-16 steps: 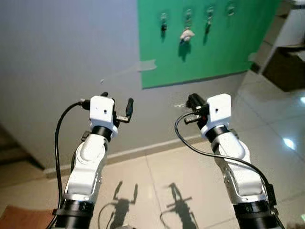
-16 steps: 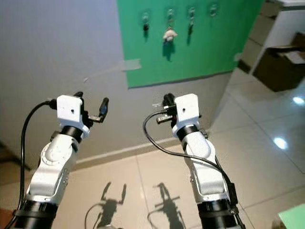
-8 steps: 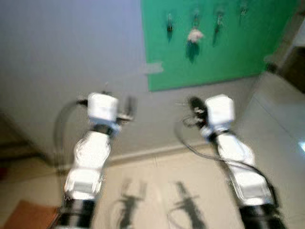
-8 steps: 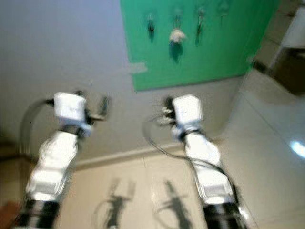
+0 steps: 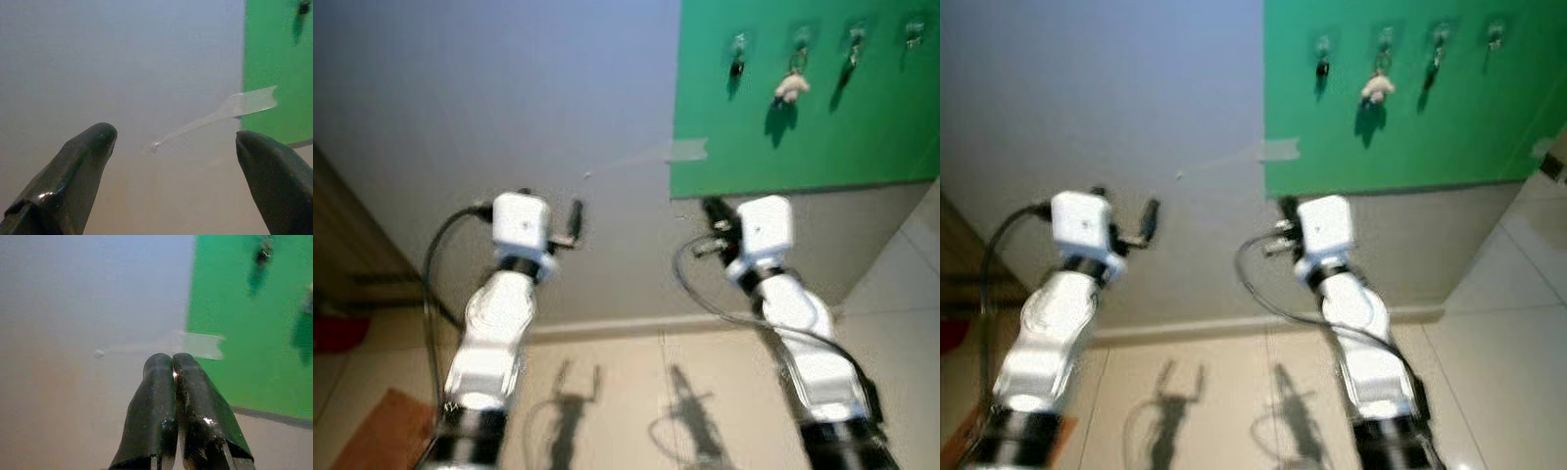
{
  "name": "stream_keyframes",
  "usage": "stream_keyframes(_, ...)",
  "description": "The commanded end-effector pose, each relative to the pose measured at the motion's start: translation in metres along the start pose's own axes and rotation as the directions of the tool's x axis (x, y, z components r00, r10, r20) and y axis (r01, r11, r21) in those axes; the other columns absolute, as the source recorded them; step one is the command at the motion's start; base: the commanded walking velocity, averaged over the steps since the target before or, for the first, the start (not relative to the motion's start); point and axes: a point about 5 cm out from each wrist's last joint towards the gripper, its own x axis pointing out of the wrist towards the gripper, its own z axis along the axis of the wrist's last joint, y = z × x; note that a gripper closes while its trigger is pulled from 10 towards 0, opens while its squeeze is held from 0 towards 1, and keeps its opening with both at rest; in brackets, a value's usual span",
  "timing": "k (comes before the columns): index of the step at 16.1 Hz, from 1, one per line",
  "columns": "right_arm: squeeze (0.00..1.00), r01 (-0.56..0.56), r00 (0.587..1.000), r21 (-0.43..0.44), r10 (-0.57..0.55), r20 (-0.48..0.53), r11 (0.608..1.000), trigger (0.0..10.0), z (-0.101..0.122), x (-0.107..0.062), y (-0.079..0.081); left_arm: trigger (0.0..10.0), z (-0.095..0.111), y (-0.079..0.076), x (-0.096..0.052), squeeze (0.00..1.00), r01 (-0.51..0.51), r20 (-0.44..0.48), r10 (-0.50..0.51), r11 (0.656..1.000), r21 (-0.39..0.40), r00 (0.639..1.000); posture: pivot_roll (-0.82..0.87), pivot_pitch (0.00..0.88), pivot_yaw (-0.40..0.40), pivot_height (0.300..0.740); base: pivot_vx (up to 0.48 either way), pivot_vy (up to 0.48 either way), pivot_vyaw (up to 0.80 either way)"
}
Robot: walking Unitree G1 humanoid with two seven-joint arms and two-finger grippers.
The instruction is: Hang keys on a hook
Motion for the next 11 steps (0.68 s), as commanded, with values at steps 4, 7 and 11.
stream_keyframes(4, 0.00, 0.014, 1.000, 0.019, -0.014, 0.020, 1.000, 10.0, 0.0051, 0.0030, 0.0009, 0.0, -0.0058, 0.0055, -0.0036, 0.00, -0.010, -0.024, 0.010, 1.000, -0.005, 1.000, -0.12, 0.000, 0.063, 0.740, 0.000, 0.000, 0.00)
stream_keyframes(7, 0.00, 0.016, 1.000, 0.020, -0.017, 0.023, 1.000, 10.0, 0.0056, 0.0032, 0.0005, 10.0, -0.0066, 0.0059, -0.0025, 0.00, -0.020, -0.027, 0.021, 1.000, 0.023, 0.999, -0.13, 0.000, 0.066, 0.740, 0.000, 0.000, 0.00)
stream_keyframes(11, 0.00, 0.021, 1.000, 0.023, -0.021, 0.022, 1.000, 10.0, 0.0048, 0.0021, 0.0000, 3.8, -0.0040, 0.0030, -0.0033, 0.00, 0.015, 0.014, -0.015, 1.000, -0.001, 1.000, -0.13, 0.000, 0.070, 0.740, 0.000, 0.000, 0.00)
